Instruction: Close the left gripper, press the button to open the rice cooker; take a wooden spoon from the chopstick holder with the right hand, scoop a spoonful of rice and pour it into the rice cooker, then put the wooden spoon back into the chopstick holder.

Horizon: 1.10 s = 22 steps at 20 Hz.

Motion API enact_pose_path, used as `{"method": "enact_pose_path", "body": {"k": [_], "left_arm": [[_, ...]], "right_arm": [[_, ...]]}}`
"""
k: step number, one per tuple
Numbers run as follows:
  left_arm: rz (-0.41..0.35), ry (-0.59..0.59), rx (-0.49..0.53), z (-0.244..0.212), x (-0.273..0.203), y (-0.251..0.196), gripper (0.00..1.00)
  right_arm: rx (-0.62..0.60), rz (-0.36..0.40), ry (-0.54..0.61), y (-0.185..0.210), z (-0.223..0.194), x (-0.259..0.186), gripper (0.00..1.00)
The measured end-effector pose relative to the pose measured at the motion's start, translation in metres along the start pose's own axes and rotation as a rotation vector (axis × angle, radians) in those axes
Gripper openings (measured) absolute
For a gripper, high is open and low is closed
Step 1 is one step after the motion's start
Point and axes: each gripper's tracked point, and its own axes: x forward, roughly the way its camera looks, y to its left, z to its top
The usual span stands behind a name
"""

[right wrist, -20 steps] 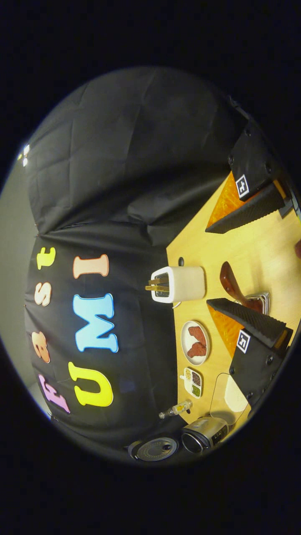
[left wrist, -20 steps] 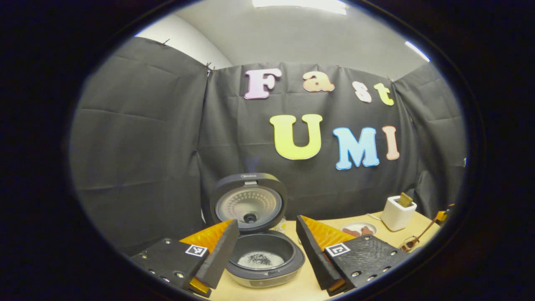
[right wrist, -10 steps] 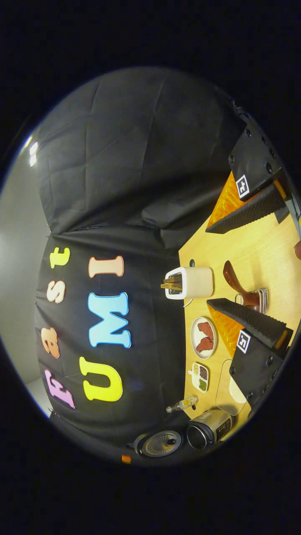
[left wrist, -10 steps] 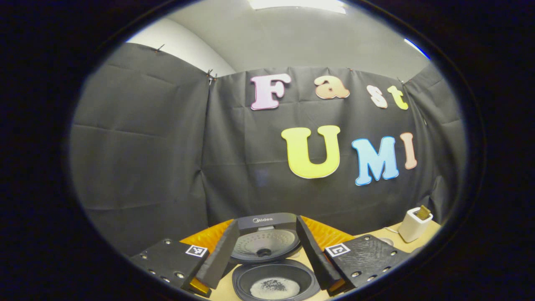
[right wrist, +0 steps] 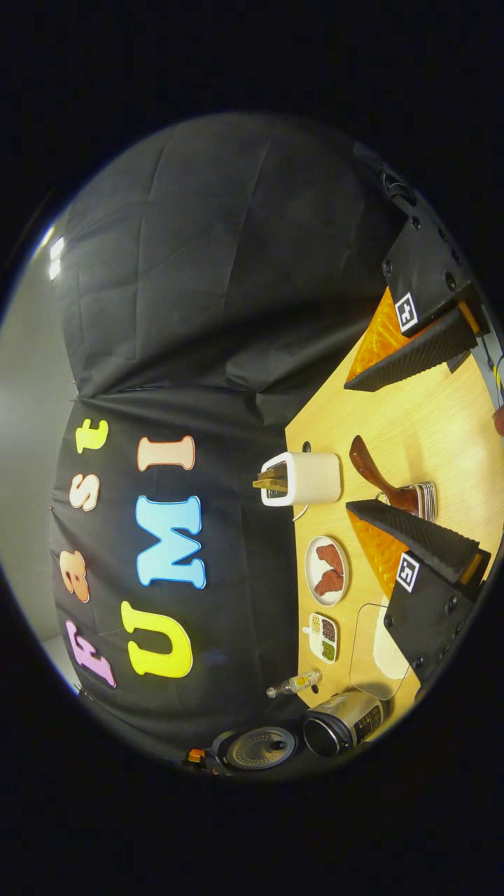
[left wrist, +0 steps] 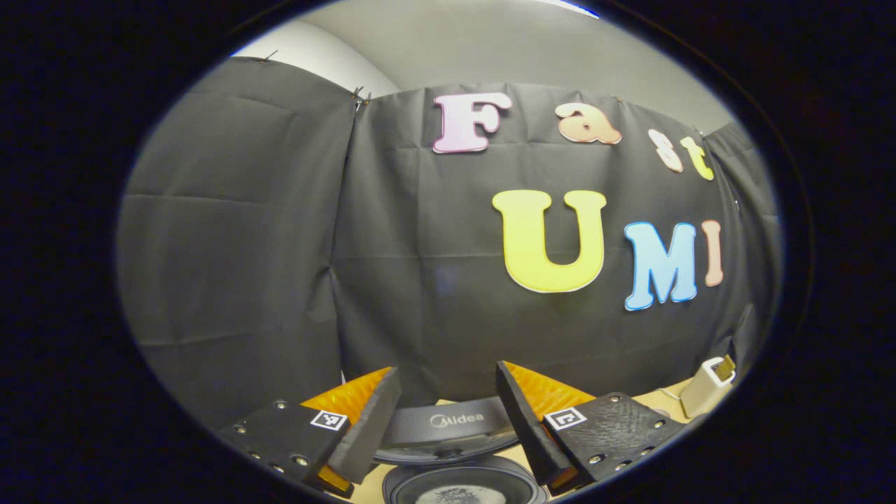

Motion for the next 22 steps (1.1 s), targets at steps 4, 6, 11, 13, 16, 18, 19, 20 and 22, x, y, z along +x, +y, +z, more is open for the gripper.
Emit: {"method": "enact_pose_path", "body": {"k": [4,6,11,13,16,18,19,20,22], "left_arm": [[0.003,0.088,-0.038,-0.032,0.014,-0.001,0.85],[-0.006,0.066,-0.05,-0.026,0.013,-0.003,0.92],[-0.001,0.071,-0.031,-0.035,-0.008,-0.009,0.89],[0.002,0.075,-0.037,-0.039,-0.019,-0.012,0.9],[0.001,0.088,-0.034,-0.05,-0.039,-0.016,0.92],[0.004,0.086,-0.032,-0.057,-0.05,-0.02,0.91],[0.004,0.082,-0.03,-0.06,-0.055,-0.021,0.92],[0.003,0.082,-0.028,-0.064,-0.062,-0.022,0.92],[0.003,0.088,-0.032,-0.072,-0.073,-0.024,0.92]], "right_arm": [[0.007,0.007,0.019,0.004,-0.006,0.005,0.98],[0.005,0.022,0.026,0.006,-0.007,0.007,0.98],[-0.029,0.064,0.018,0.008,-0.004,0.014,0.99],[-0.036,0.085,0.018,0.007,-0.003,0.018,1.0],[-0.032,0.11,0.022,0.002,-0.002,0.023,1.0],[-0.026,0.125,0.018,0.0,0.0,0.027,1.0],[-0.025,0.133,0.017,-0.001,-0.001,0.028,1.0],[-0.024,0.143,0.014,-0.002,0.001,0.029,1.0],[-0.028,0.159,0.008,-0.005,0.003,0.029,1.0]]}}
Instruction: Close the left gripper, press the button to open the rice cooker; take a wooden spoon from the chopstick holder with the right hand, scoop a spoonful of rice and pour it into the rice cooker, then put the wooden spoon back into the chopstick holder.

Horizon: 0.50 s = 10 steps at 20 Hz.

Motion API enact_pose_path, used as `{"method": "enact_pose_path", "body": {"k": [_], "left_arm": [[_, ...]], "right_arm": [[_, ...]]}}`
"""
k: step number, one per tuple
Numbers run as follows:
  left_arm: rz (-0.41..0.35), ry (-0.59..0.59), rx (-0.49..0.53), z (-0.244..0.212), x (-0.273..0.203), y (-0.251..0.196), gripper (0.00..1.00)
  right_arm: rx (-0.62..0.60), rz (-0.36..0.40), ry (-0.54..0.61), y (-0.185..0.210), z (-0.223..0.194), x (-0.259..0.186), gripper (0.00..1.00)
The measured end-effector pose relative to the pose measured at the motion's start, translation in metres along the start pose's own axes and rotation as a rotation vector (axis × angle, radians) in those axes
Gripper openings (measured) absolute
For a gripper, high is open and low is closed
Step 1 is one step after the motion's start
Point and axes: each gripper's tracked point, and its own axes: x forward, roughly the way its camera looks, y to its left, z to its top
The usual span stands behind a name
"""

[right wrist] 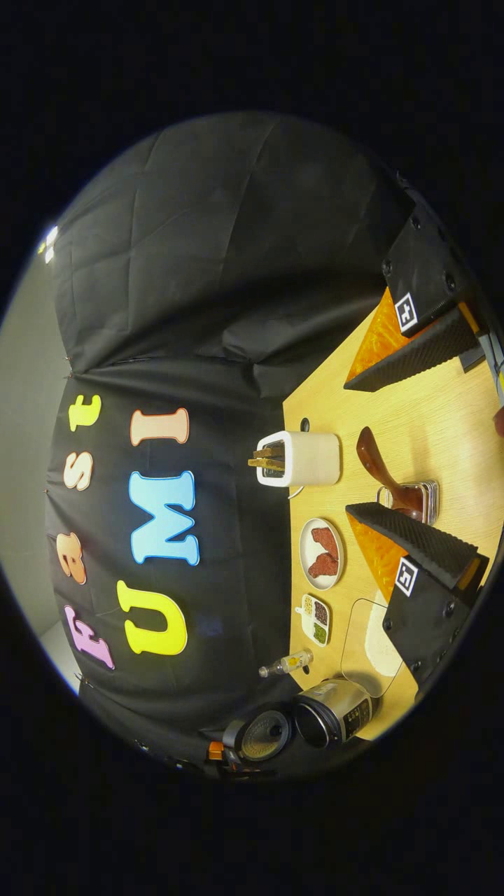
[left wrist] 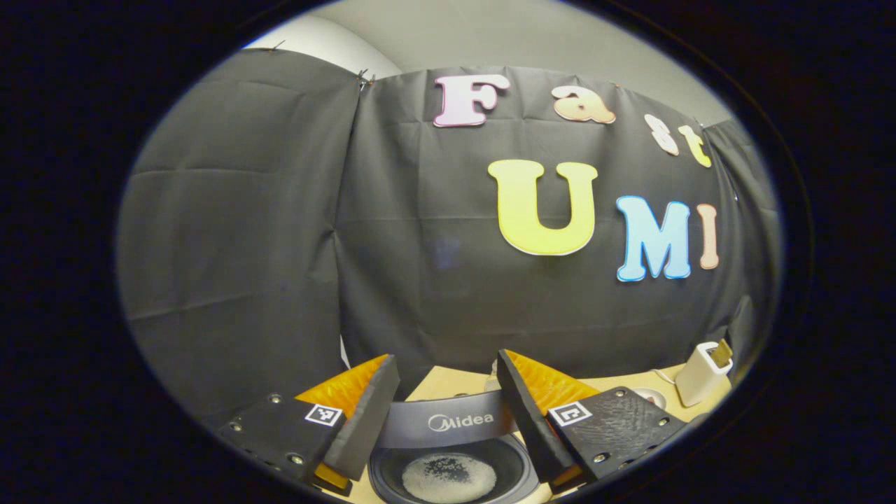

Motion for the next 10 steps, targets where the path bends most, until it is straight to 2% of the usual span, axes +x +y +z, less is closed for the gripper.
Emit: {"method": "enact_pose_path", "body": {"k": [1,2,10], "left_arm": [[0.002,0.004,-0.002,-0.006,-0.005,-0.001,0.89],[0.005,0.008,-0.003,-0.013,-0.011,-0.002,0.92],[0.001,0.014,0.011,-0.066,-0.052,-0.014,0.91]], "right_arm": [[-0.003,0.006,-0.002,-0.002,0.0,0.001,0.97],[-0.004,0.013,-0.004,-0.003,0.0,0.0,1.0],[0.025,0.05,0.021,-0.015,-0.009,0.0,1.0]]}}
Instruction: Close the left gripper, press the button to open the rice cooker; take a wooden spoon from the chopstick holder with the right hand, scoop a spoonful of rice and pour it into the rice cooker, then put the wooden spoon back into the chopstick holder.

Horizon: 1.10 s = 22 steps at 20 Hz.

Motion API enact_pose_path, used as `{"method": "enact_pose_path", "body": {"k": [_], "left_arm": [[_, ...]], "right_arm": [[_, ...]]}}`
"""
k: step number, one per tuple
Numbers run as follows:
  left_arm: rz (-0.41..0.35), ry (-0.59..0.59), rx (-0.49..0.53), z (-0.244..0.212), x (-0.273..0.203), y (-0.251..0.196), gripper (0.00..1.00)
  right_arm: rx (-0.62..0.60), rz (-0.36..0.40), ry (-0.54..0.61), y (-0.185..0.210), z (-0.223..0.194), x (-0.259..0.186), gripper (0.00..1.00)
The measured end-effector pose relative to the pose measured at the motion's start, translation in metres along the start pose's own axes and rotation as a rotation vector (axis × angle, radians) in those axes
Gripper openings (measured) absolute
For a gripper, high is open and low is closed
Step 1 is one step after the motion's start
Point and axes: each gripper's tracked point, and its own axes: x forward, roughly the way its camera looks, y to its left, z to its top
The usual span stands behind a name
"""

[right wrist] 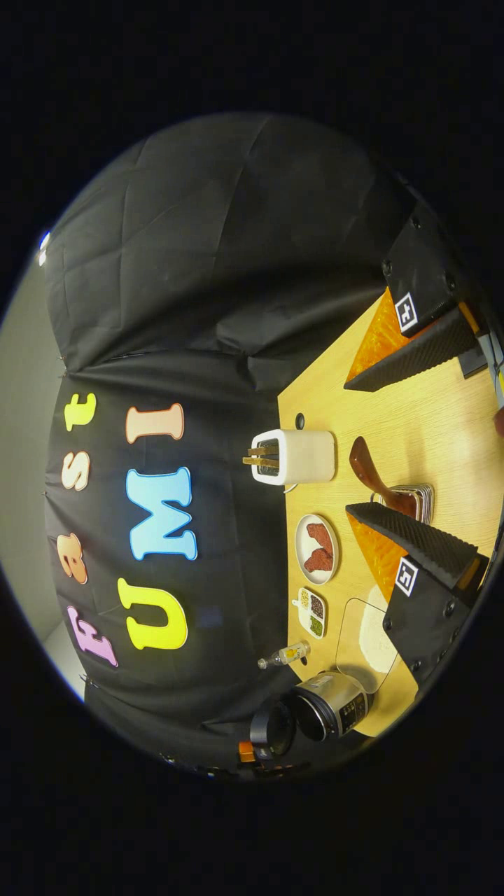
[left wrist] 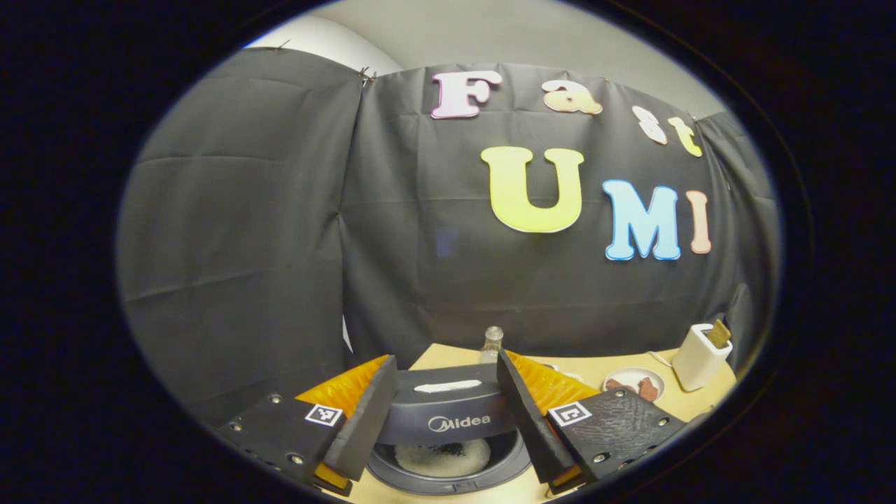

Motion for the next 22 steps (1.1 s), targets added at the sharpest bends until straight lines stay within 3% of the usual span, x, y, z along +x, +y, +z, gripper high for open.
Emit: {"method": "enact_pose_path", "body": {"k": [8,22], "left_arm": [[0.001,0.014,0.011,-0.046,-0.019,-0.006,0.91],[0.0,0.182,0.04,-0.139,-0.023,-0.014,0.92]], "right_arm": [[-0.005,0.032,0.02,0.01,-0.009,0.005,1.0],[-0.028,0.058,0.059,0.031,-0.019,0.012,1.0]]}}
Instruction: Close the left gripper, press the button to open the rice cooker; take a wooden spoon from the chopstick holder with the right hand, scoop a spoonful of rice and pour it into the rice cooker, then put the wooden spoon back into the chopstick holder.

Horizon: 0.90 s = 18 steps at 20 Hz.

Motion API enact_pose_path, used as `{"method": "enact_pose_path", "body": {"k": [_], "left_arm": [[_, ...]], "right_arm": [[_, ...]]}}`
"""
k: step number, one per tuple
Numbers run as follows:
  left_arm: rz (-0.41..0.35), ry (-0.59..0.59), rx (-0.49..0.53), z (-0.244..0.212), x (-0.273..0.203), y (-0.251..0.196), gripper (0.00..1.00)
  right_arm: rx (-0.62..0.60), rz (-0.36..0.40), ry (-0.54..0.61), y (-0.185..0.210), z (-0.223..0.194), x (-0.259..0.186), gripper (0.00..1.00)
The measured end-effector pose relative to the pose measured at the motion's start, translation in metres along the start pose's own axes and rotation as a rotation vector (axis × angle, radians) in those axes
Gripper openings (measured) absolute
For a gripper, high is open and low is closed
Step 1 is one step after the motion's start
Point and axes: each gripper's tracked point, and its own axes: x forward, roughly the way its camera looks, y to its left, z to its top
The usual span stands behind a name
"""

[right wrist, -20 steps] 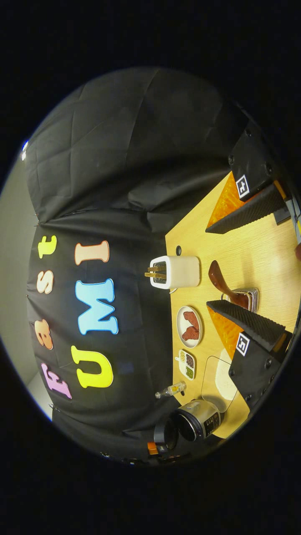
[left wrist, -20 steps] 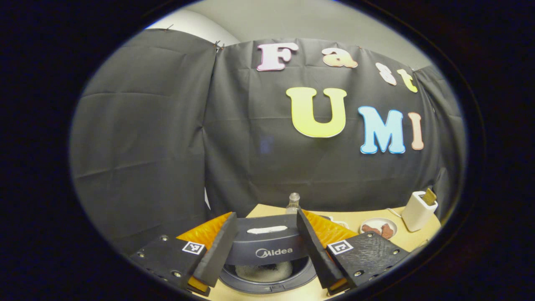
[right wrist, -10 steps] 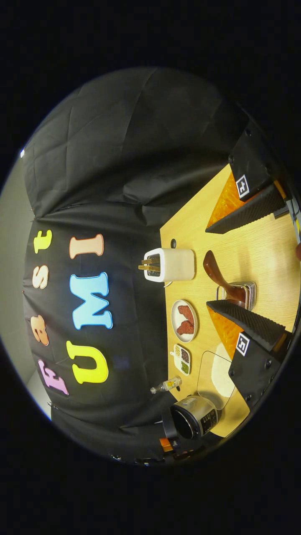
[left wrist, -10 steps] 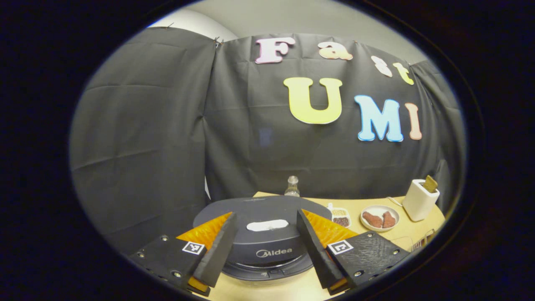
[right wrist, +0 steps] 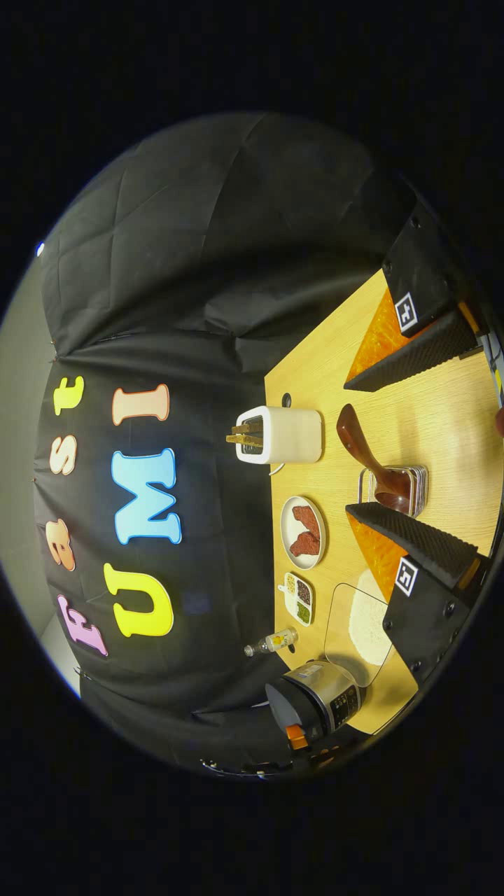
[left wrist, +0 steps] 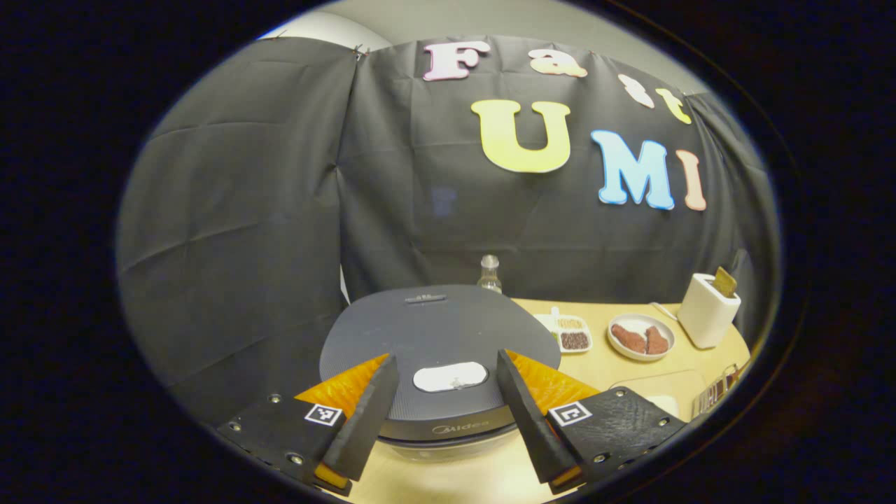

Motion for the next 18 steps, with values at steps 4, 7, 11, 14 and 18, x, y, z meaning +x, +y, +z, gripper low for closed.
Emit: {"method": "enact_pose_path", "body": {"k": [4,7,11,14,18], "left_arm": [[0.008,-0.04,-0.004,0.001,0.001,-0.001,0.93],[0.011,-0.044,0.01,-0.005,-0.001,-0.002,0.93],[0.012,-0.062,-0.004,-0.006,-0.006,-0.001,0.94],[0.002,-0.092,0.001,0.0,-0.008,-0.004,0.93],[0.02,-0.211,-0.003,0.049,-0.051,-0.01,0.88]], "right_arm": [[-0.022,0.005,-0.002,0.005,-0.003,0.002,1.0],[-0.028,0.012,0.015,0.012,-0.009,0.005,1.0],[-0.039,0.045,0.021,0.029,-0.007,0.004,1.0],[-0.043,0.082,-0.016,0.041,0.007,-0.001,1.0],[-0.059,0.115,-0.121,0.042,0.034,-0.019,0.97]]}}
